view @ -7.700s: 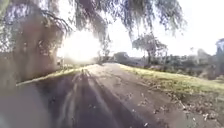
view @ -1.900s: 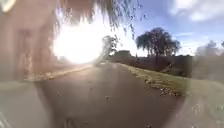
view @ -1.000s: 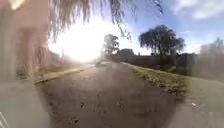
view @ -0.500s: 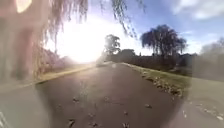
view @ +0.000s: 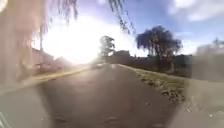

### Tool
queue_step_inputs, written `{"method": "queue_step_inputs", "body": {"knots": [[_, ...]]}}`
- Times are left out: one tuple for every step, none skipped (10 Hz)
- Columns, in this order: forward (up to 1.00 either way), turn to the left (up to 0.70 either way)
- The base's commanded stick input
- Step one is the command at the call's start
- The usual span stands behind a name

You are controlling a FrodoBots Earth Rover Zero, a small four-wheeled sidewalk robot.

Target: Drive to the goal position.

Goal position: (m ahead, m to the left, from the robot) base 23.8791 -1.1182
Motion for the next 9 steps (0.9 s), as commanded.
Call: {"method": "queue_step_inputs", "body": {"knots": [[1.0,0.0],[1.0,0.0],[1.0,0.0],[1.0,0.0],[1.0,0.0],[1.0,0.0],[1.0,0.0],[1.0,0.0],[1.0,0.0]]}}
